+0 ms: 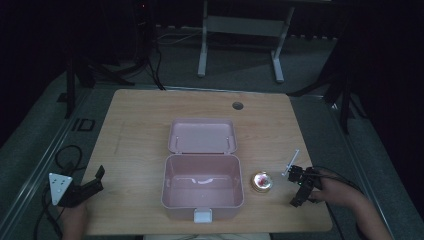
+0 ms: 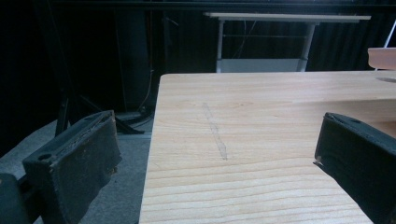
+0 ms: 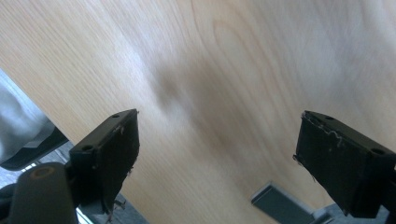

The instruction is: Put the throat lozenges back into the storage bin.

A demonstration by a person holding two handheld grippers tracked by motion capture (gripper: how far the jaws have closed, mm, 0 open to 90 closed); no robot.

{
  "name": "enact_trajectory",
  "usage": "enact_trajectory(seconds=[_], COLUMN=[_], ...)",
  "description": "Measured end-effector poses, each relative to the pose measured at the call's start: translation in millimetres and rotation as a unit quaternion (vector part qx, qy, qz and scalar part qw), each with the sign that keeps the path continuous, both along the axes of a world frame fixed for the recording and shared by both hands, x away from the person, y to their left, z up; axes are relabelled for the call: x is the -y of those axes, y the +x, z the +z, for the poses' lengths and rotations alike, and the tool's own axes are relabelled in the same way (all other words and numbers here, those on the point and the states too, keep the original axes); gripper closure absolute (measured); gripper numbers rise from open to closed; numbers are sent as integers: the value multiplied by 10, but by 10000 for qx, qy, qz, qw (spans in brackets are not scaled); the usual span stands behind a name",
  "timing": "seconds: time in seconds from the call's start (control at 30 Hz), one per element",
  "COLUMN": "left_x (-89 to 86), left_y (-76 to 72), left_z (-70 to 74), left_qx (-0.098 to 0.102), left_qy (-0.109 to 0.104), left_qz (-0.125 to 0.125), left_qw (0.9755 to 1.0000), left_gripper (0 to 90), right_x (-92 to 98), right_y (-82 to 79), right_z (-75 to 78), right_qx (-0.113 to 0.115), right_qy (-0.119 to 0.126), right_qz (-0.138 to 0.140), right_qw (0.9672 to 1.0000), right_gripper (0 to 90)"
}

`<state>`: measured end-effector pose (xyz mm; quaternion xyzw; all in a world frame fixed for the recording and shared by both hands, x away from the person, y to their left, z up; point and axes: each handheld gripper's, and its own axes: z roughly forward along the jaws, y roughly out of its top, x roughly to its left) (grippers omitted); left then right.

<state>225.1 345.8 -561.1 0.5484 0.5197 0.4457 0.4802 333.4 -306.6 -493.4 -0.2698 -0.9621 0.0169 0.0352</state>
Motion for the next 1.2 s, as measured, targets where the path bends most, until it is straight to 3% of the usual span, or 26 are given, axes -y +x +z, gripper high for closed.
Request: enact_trajectory(seconds=[0.27,0.8,1.13,1.2], left_x=[-2,-8,-12,-9], left_y=[1,1,2,3], left_z=[0,0,1,1], left_qx=[-7,-11,-20,-19], left_qy=[-15,-38,-46,-42], left_qz=[-28,-56,-65,-65], left_qw=[10000,10000,10000,10000], left_gripper=[4,4,4,4], right_x=[-303,-814,-1000,-1013], right_y=[127,374,423,422], right_z=[41,-121,-191,-196], right_qx=[69,48,62,41], right_qy=[93,69,-64,-116], right_qz=[427,862,1124,1166], right_qw=[9990,9962,9936,9931], right_gripper=[137,133,152,192])
